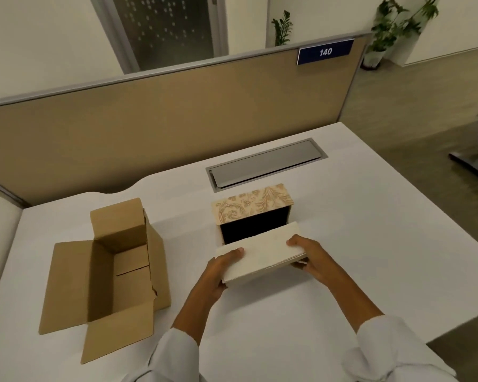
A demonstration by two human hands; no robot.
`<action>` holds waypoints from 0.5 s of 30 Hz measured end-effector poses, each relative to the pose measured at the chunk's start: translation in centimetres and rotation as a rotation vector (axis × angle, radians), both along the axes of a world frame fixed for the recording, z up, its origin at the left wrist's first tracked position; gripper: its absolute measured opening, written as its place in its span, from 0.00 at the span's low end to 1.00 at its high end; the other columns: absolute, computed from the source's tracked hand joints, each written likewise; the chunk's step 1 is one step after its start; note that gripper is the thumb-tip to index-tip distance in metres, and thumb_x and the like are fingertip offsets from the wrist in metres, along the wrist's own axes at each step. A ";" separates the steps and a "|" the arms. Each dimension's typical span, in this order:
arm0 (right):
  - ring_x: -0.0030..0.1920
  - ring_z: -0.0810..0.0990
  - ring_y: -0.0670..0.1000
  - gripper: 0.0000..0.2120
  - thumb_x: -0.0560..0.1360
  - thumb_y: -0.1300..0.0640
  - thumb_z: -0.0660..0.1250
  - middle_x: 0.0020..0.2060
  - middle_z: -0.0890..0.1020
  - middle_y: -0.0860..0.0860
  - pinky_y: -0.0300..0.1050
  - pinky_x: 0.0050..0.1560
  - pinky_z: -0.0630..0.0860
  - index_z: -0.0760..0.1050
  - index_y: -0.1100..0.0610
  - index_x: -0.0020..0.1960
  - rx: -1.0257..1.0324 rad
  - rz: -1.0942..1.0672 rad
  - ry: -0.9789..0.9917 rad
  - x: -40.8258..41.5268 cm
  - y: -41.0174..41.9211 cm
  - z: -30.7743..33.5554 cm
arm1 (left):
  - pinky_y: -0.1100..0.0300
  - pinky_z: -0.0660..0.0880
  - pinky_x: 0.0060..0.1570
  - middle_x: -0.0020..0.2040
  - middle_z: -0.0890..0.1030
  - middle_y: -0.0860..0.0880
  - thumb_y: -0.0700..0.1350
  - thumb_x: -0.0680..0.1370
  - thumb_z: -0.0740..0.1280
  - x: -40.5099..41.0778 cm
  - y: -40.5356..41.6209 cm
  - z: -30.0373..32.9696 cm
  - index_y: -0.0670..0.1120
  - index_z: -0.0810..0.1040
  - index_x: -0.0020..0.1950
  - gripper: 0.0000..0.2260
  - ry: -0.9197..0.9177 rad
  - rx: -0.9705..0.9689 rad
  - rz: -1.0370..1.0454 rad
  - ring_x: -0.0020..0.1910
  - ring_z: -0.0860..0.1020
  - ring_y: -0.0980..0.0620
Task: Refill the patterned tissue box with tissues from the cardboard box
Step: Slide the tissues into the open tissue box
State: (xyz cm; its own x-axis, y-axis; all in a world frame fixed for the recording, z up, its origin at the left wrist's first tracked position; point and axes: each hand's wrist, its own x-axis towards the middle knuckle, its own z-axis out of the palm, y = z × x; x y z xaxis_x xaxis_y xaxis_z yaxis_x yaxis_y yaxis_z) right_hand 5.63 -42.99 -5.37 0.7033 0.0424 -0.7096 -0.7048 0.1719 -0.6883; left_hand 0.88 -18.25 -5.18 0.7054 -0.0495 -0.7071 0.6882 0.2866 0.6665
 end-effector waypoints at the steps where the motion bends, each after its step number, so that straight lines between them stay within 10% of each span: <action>1: 0.53 0.79 0.57 0.15 0.71 0.57 0.71 0.53 0.81 0.61 0.51 0.48 0.81 0.77 0.60 0.56 -0.027 0.029 0.007 0.6 -0.2 -0.4 | 0.51 0.81 0.50 0.49 0.87 0.47 0.55 0.58 0.81 0.5 -0.4 -0.3 0.49 0.81 0.57 0.30 0.020 0.002 0.013 0.50 0.84 0.46; 9: 0.47 0.76 0.52 0.10 0.74 0.49 0.67 0.46 0.80 0.54 0.47 0.47 0.74 0.76 0.53 0.52 -0.126 0.156 0.072 4.0 -0.9 -2.6 | 0.47 0.74 0.62 0.50 0.86 0.45 0.53 0.62 0.79 4.4 -1.5 -1.9 0.49 0.80 0.55 0.24 0.121 0.052 0.111 0.54 0.82 0.44; 15: 0.62 0.75 0.56 0.22 0.78 0.44 0.63 0.60 0.77 0.55 0.54 0.64 0.74 0.70 0.56 0.66 -0.238 0.245 0.066 5.8 -1.0 -4.6 | 0.50 0.74 0.58 0.56 0.80 0.45 0.53 0.65 0.77 6.0 -1.8 -3.0 0.48 0.76 0.60 0.26 0.136 0.114 0.137 0.57 0.78 0.44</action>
State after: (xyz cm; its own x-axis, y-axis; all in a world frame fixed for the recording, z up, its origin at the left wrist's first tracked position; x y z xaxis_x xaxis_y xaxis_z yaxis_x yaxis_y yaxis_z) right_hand 11.43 -43.99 -9.98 0.6453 0.0318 -0.7632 -0.7493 -0.1681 -0.6405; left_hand 6.85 -20.07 -8.21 0.5976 0.1260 -0.7918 0.7341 0.3113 0.6035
